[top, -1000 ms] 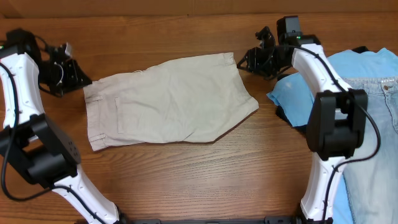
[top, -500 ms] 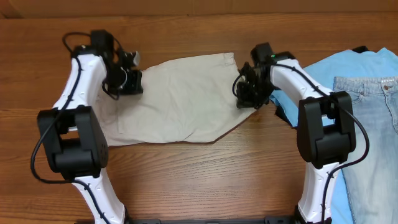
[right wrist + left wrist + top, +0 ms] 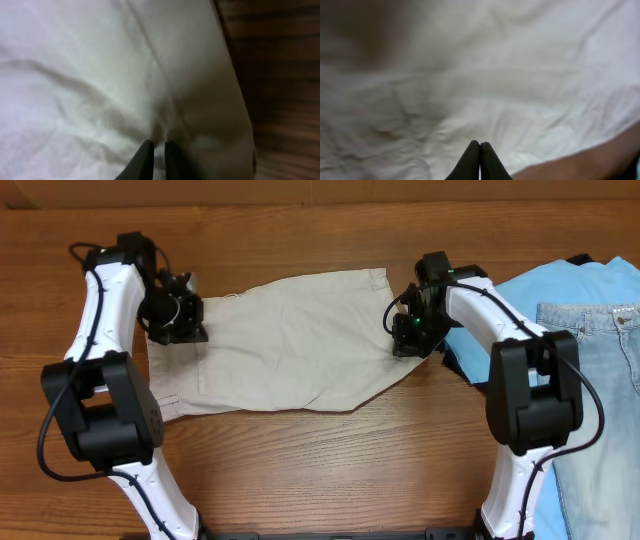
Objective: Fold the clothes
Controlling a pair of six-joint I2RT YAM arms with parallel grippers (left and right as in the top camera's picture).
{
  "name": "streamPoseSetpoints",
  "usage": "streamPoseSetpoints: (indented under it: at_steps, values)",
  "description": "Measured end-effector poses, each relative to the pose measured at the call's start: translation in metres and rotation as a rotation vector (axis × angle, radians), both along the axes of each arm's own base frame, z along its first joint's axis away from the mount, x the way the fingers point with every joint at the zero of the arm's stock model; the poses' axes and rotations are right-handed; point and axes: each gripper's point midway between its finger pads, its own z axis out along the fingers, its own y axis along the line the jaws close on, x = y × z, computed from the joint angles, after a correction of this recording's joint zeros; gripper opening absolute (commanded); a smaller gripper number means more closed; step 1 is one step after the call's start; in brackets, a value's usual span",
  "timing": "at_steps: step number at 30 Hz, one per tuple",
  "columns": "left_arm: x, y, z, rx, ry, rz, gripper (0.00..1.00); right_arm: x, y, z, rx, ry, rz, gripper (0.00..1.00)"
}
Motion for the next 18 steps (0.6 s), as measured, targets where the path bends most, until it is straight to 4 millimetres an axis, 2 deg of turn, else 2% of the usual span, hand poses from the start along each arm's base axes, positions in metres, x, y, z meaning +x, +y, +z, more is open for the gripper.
streamPoseSetpoints:
  at_steps: [5, 7, 9, 10, 15, 18]
  values:
    - [-0.016, -0.037, 0.005, -0.027, 0.054, -0.076, 0.1, -0.005, 0.01, 0.019, 0.001, -0.026, 0.044, 0.14]
    - [-0.023, -0.048, 0.0, -0.029, 0.072, -0.097, 0.1, -0.009, 0.017, 0.019, 0.001, -0.024, 0.067, 0.18]
    - [-0.037, -0.054, -0.013, -0.02, 0.114, -0.094, 0.07, -0.012, 0.025, 0.019, 0.002, -0.026, 0.091, 0.19]
    - [-0.044, -0.056, -0.022, -0.011, 0.139, -0.09, 0.04, -0.013, 0.028, 0.019, 0.003, -0.028, 0.099, 0.19]
    - [-0.085, -0.049, -0.067, 0.061, 0.274, -0.024, 0.04, -0.006, 0.04, 0.017, 0.011, -0.073, 0.112, 0.19]
    - [-0.095, -0.034, -0.083, 0.142, 0.311, 0.05, 0.04, -0.006, 0.039, 0.004, 0.005, -0.086, 0.097, 0.18]
